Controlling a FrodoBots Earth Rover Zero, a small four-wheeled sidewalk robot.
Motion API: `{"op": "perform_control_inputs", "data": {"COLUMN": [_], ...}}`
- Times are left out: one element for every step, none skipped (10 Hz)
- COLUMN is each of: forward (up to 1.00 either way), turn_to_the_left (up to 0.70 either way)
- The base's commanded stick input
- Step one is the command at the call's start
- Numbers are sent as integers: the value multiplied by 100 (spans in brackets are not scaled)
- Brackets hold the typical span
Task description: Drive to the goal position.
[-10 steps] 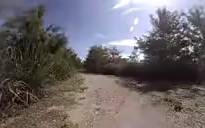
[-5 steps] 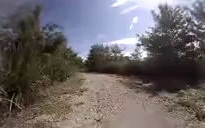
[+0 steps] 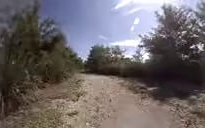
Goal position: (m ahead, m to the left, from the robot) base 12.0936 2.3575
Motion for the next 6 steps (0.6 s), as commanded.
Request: {"op": "perform_control_inputs", "data": {"forward": [70,70,70,70,70,70], "turn_to_the_left": [0,0,0,0,25,10]}}
